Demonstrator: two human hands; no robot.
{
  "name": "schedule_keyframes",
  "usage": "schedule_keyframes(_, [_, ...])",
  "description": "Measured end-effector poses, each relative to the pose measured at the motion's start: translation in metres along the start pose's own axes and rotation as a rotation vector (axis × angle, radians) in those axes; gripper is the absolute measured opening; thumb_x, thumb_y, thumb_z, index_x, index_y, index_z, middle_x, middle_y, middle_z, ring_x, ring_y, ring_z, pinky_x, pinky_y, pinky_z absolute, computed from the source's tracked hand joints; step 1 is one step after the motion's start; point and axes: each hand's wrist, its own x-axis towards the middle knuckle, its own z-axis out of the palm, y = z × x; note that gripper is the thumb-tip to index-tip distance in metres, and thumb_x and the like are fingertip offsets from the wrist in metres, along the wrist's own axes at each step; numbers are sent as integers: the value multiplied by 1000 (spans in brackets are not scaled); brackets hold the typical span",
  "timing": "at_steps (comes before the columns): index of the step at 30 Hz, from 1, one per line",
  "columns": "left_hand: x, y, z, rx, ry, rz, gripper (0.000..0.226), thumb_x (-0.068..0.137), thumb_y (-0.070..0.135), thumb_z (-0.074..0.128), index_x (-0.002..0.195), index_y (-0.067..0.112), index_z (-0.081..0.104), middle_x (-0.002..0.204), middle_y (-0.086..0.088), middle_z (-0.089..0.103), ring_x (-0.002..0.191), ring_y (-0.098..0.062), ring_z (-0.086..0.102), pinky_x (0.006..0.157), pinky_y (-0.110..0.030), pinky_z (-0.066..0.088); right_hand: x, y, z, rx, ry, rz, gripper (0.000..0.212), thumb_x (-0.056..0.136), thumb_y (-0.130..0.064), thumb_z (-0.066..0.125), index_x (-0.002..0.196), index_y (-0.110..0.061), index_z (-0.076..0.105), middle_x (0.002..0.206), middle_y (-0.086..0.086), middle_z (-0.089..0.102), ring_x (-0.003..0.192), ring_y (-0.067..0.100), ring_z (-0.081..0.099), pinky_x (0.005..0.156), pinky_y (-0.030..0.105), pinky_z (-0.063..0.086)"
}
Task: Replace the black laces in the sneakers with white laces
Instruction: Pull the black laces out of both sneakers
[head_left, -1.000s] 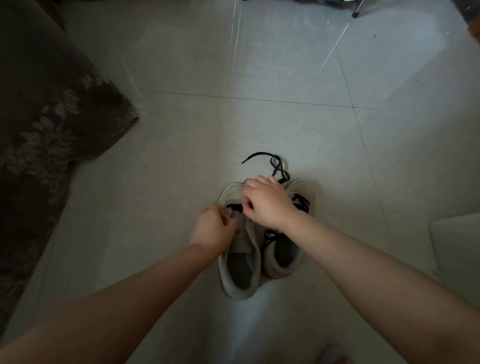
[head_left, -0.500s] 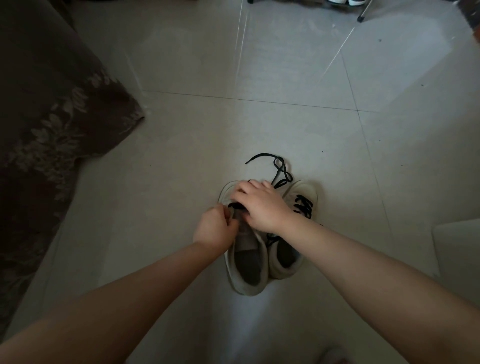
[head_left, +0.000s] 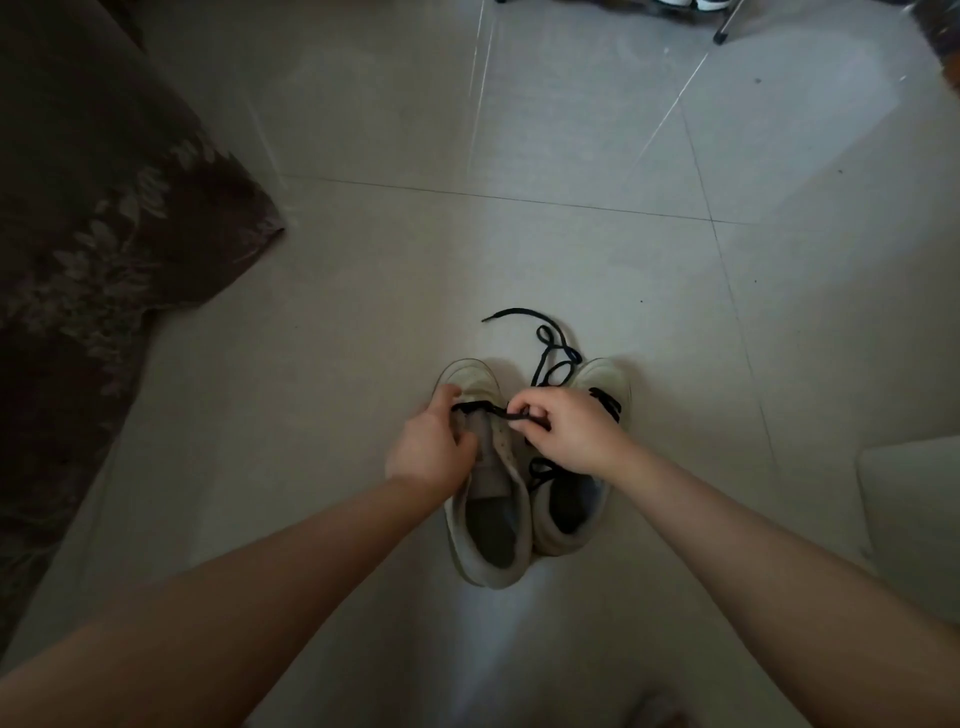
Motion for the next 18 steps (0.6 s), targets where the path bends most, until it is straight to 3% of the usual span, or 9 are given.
schedule_keyframes(3, [9, 5, -4, 90, 22, 47, 41, 87, 22, 56, 127, 24, 53, 108, -11, 56, 98, -30, 58, 85, -37, 49, -5, -7, 1, -14, -92, -35, 10, 88, -35, 61, 87, -25, 65, 54, -8, 47, 54, 6, 45, 61, 32, 46])
schedule_keyframes(8, [22, 10, -10, 145, 0, 60, 26, 86, 22, 60, 112, 18, 63, 106, -12, 53, 95, -31, 59, 83, -38, 50, 0, -18, -3, -135, -150, -40, 56, 95, -53, 39, 56, -13, 47, 50, 0, 43, 51, 17, 46, 56, 35, 39])
schedule_keyframes(10, [24, 11, -10, 154, -20, 55, 24, 88, 21, 59, 111, 15, 62, 108, -13, 52, 96, -31, 58, 83, -38, 49, 7, -18, -5, -263, -119, 10, 59, 97, -52, 35, 54, -13, 45, 52, 0, 44, 56, 21, 50, 54, 33, 37])
schedule_keyframes(12, [28, 10, -10, 151, -33, 48, 19, 89, 20, 59, 106, 12, 63, 109, -14, 51, 98, -32, 57, 84, -36, 48, 14, -20, -8, -373, -41, 32, 48, 97, -48, 39, 61, -19, 50, 56, -6, 45, 66, 21, 55, 55, 29, 33])
schedule_keyframes(14, [31, 9, -11, 178, -54, 57, 18, 92, 19, 55, 103, 7, 62, 111, -16, 50, 97, -33, 57, 84, -36, 46, 23, -24, -10, -346, 9, 0, 25, 95, -41, 47, 90, -23, 64, 72, -9, 56, 82, 19, 60, 62, 26, 36])
schedule_keyframes(16, [31, 7, -11, 161, -51, 87, 19, 94, 17, 52, 104, 5, 62, 109, -17, 50, 96, -35, 57, 84, -38, 45, 32, -30, -6, -280, -29, -58, 25, 91, -32, 54, 111, -22, 63, 100, -3, 61, 99, 18, 56, 72, 28, 42])
schedule_keyframes(18, [30, 7, -12, 136, -20, 123, 20, 94, 16, 49, 106, 8, 63, 106, -15, 52, 95, -33, 56, 79, -37, 44, 39, -34, 3, -267, -78, -91, 26, 88, -27, 57, 110, -14, 62, 111, 3, 54, 108, 22, 50, 80, 32, 44])
